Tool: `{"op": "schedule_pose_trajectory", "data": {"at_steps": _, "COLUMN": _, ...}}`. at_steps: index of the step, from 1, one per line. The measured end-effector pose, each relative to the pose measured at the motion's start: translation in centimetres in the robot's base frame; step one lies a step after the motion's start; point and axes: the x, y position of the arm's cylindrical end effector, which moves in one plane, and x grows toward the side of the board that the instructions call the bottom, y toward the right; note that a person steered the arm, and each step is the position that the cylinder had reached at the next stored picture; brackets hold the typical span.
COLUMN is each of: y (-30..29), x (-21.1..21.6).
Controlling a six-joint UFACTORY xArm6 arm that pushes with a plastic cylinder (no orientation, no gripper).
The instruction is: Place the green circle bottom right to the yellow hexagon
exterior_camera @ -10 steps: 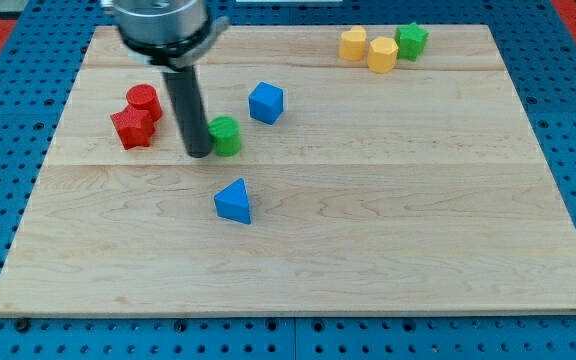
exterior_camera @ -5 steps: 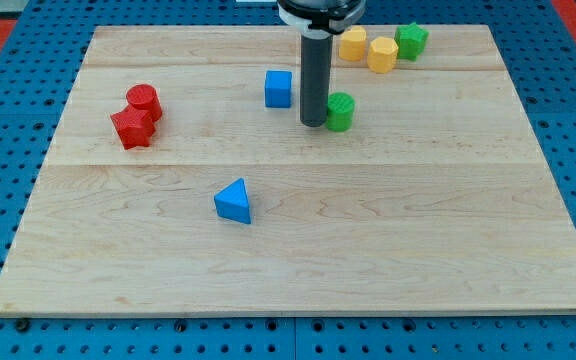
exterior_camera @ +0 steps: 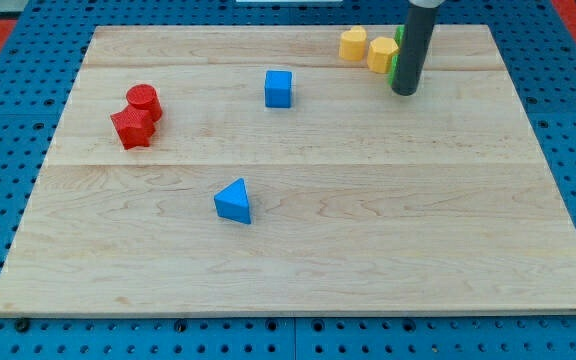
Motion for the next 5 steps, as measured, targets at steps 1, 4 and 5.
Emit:
{"op": "schedule_pose_trajectory", "data": {"at_steps": 1, "y": 0.1, "x": 0.0}}
{"op": "schedule_pose_trajectory", "data": {"at_steps": 4, "y": 0.0, "x": -1.6}}
{"op": "schedule_pose_trajectory", "data": {"at_steps": 5, "y": 0.0, "x": -1.6}}
